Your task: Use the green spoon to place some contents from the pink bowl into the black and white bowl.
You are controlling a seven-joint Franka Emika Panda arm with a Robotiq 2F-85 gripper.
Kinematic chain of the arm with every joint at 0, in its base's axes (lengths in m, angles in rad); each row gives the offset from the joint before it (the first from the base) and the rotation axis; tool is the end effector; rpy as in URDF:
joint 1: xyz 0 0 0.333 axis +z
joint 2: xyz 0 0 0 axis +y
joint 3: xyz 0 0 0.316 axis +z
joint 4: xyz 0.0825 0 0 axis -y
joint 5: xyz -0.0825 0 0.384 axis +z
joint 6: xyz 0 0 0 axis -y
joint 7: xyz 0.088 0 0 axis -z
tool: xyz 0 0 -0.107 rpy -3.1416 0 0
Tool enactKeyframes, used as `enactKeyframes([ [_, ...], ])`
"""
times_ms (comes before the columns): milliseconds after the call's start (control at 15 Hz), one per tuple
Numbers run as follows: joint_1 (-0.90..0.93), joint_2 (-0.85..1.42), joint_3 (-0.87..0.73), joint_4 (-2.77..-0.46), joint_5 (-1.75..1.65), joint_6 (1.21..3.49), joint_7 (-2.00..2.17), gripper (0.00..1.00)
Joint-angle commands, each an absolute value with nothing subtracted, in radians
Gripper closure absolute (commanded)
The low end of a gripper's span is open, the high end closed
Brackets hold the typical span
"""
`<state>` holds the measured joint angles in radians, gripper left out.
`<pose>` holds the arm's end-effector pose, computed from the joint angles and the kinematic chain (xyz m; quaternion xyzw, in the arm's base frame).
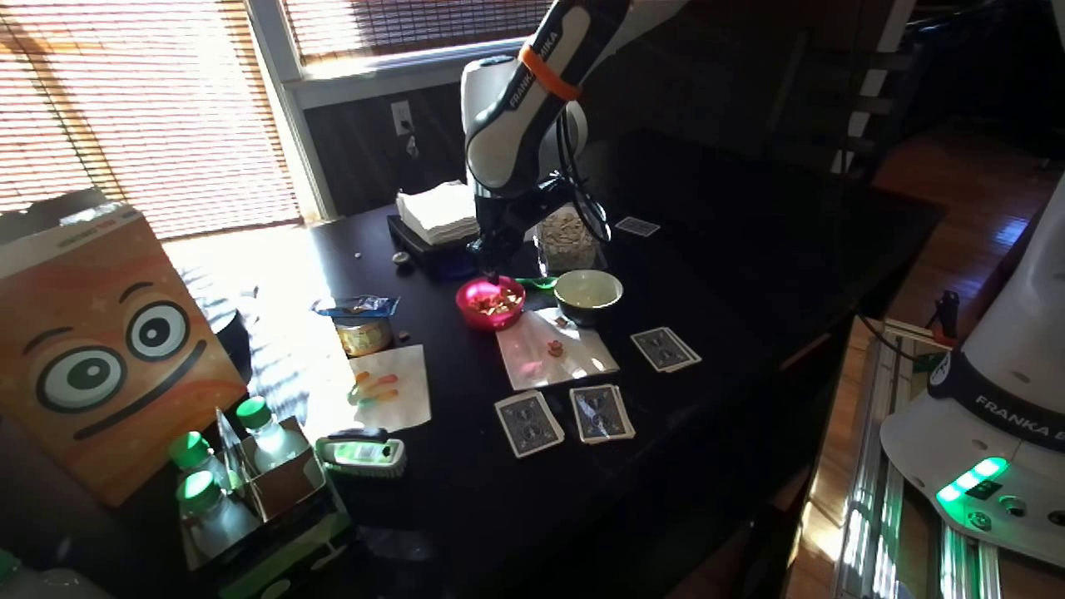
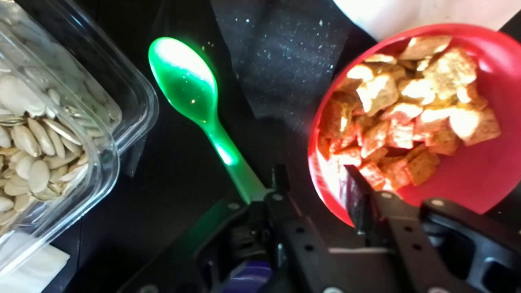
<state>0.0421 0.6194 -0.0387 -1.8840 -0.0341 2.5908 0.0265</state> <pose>0.6427 0.0041 0.1845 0.9988 0.0067 0.0441 0.0200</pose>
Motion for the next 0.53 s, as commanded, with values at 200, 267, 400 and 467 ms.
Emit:
enactKeyframes([
  [200, 0.039, 0.657, -0.036, -1.831, -0.055, 2.574, 0.006, 1.0],
  [267, 0.04, 0.657, -0.037, -1.831, -0.055, 2.574, 0.006, 1.0],
  [400, 0.038, 0.654, -0.035, -1.826, -0.053, 2.572, 0.003, 0.98],
  [467, 0.039, 0.651, -0.035, -1.826, -0.054, 2.572, 0.003, 0.98],
])
